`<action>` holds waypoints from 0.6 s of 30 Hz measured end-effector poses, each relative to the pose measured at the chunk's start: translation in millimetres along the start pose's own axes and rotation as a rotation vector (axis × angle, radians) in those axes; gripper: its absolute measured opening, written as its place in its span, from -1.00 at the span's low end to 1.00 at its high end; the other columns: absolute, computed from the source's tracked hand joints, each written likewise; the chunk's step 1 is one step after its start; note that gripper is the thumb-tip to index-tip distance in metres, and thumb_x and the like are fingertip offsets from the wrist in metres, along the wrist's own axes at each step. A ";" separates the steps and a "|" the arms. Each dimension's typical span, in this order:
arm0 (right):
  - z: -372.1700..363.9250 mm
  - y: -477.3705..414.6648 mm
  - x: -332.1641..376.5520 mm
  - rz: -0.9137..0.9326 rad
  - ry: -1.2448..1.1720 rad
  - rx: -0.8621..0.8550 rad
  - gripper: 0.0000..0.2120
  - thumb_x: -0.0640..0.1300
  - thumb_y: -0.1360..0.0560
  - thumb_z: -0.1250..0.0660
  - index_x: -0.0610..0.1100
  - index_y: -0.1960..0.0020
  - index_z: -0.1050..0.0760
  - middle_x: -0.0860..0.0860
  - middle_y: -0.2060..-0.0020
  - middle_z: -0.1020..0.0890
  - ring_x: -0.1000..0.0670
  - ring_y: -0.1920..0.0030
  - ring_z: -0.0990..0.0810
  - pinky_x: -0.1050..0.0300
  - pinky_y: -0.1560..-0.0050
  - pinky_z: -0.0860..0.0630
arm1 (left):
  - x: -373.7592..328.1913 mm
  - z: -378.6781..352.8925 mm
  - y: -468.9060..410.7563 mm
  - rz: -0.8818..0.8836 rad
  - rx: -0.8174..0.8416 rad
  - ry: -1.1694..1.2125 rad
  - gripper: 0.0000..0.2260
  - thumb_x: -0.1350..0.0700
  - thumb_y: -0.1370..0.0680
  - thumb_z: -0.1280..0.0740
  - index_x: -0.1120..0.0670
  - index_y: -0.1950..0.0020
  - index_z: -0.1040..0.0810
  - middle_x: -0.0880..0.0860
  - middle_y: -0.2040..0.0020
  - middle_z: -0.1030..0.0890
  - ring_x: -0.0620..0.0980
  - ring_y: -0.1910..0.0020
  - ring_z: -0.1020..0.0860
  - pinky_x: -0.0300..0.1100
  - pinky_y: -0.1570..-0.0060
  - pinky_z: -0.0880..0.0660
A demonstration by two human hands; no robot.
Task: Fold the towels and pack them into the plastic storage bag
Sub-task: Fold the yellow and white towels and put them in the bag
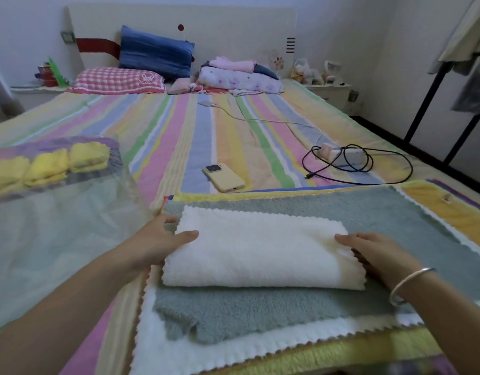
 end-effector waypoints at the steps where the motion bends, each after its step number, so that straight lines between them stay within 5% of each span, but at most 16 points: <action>1: -0.8 0.5 2.0 0.008 0.105 0.026 -0.73 -0.02 -0.49 -0.39 -0.23 0.18 -0.51 -0.07 0.42 -0.41 -0.04 0.40 -0.36 0.17 0.38 -0.27 | -1.9 -2.4 5.4 -0.025 0.024 0.049 -0.39 -0.05 -0.42 -0.51 0.04 -0.39 -0.37 0.14 -0.07 -0.65 -0.07 0.24 -0.65 -0.27 0.44 -0.48; 5: -3.3 -1.0 17.5 0.057 0.407 0.010 -0.70 -0.02 -0.53 -0.33 -0.29 0.09 -0.56 -0.13 0.27 -0.57 -0.01 0.34 -0.46 0.18 0.35 -0.37 | -14.1 -2.3 17.7 -0.171 -0.022 0.078 -0.58 0.25 -0.53 -0.39 0.09 -0.37 -0.40 0.08 0.01 -0.67 -0.14 0.24 -0.65 -0.34 0.39 -0.51; 8: -1.3 0.7 28.1 0.123 0.228 -0.052 -0.75 -0.08 -0.54 -0.32 -0.29 -0.02 -0.54 -0.10 0.20 -0.55 0.00 0.26 -0.46 0.08 0.17 -0.45 | -25.6 0.4 23.8 -0.280 -0.100 0.042 -0.59 0.21 -0.55 -0.37 0.00 -0.37 -0.39 0.09 -0.18 -0.60 -0.05 -0.02 -0.61 -0.25 0.13 -0.54; 12: -2.1 1.4 19.1 0.093 0.105 -0.030 -0.76 -0.07 -0.57 -0.28 -0.27 -0.01 -0.52 -0.11 0.24 -0.52 -0.04 0.30 -0.46 0.18 0.36 -0.35 | -29.9 -0.2 30.2 -0.334 -0.125 -0.106 -0.56 0.10 -0.56 -0.35 -0.14 -0.39 -0.31 0.07 -0.31 -0.50 0.02 -0.23 -0.53 0.00 -0.23 -0.48; 18: -3.2 -6.7 8.9 0.072 0.276 -0.027 -0.86 -0.04 -0.56 -0.30 -0.07 0.13 -0.44 -0.05 0.15 -0.55 -0.07 0.15 -0.53 0.15 0.26 -0.43 | -19.9 -5.3 25.3 -0.225 -0.188 -0.451 -0.49 0.09 -0.56 -0.31 0.03 -0.48 -0.22 0.15 -0.27 -0.52 0.10 -0.23 -0.49 -0.15 -0.12 -0.37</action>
Point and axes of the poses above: each hand's wrist, its own y-axis away from the middle knuckle, its own z-axis out of the back of the hand, x = y × z, the point moved 9 cm from there along -y, towards the middle knuckle
